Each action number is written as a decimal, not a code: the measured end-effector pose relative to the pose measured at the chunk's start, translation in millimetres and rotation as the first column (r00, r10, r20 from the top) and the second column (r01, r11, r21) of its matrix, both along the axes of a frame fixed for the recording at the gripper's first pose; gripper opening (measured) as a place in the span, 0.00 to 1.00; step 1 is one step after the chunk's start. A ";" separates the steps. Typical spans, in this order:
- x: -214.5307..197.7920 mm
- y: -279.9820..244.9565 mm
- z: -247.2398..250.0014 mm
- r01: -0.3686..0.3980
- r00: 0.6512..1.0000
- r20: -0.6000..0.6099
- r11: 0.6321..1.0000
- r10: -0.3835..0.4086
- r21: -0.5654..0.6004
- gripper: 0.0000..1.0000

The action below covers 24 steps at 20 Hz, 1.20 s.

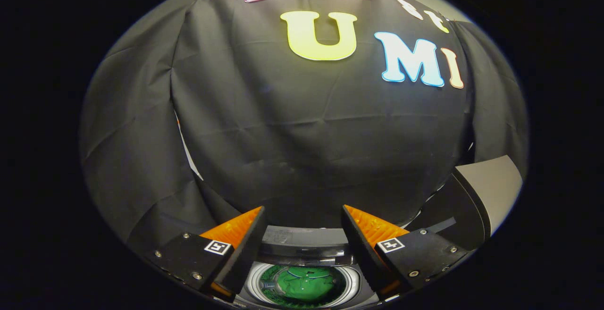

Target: Put the clothes into the washing machine and then close the washing machine lid.

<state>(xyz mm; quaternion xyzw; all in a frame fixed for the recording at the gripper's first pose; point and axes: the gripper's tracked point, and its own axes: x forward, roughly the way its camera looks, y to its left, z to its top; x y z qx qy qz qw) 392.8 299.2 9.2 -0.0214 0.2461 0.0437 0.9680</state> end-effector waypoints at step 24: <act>-77.6 1.9 -31.3 -0.068 0.998 0.012 0.998 0.068 -0.015 0.96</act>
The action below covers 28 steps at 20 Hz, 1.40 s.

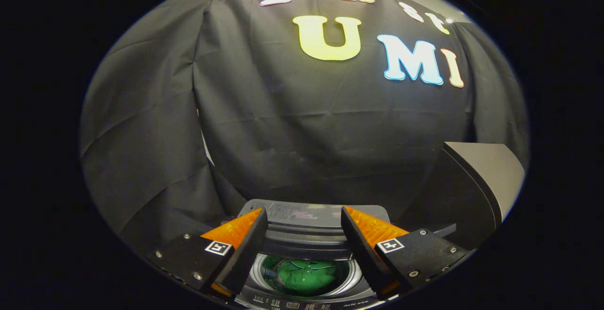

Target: Put the clothes into the washing machine and then close the washing machine lid.

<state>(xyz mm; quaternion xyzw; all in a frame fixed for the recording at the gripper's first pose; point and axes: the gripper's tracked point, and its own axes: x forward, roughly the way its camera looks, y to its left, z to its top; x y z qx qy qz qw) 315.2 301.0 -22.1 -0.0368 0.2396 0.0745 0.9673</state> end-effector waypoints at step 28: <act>-141.6 -72.7 80.3 -0.121 0.964 0.247 0.988 0.094 0.094 0.96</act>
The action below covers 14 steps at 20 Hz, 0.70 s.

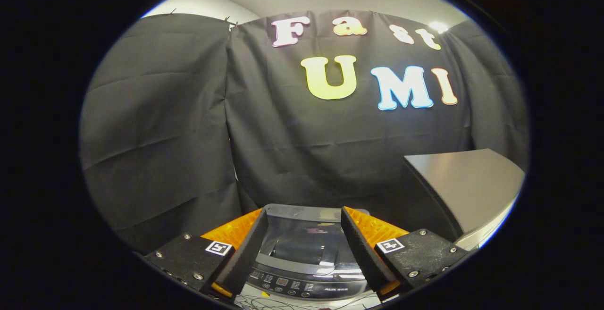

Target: Put the clothes into the washing machine and then close the washing machine lid.

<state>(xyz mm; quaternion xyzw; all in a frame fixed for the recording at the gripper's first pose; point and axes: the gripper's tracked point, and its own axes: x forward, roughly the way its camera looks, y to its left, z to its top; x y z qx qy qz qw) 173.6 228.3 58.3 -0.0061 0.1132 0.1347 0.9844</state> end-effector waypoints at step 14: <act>-101.7 -156.5 54.5 0.091 0.981 0.168 0.996 -0.093 0.021 0.95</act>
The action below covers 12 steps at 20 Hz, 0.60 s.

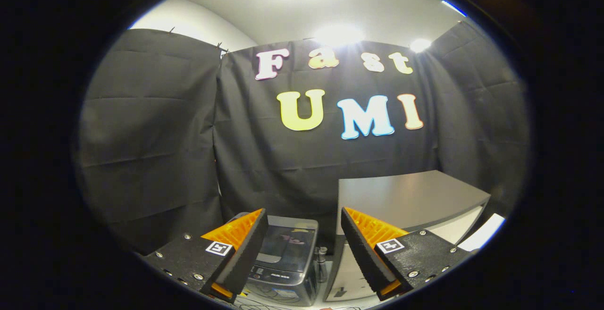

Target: Put the clothes into the washing machine and then close the washing machine lid.

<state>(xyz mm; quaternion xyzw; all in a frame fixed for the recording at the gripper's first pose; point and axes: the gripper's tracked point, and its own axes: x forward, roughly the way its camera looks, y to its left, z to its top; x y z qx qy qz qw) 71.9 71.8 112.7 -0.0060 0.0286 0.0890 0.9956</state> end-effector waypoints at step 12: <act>-96.2 -133.5 -11.5 0.179 0.984 0.025 0.984 -0.179 0.005 0.95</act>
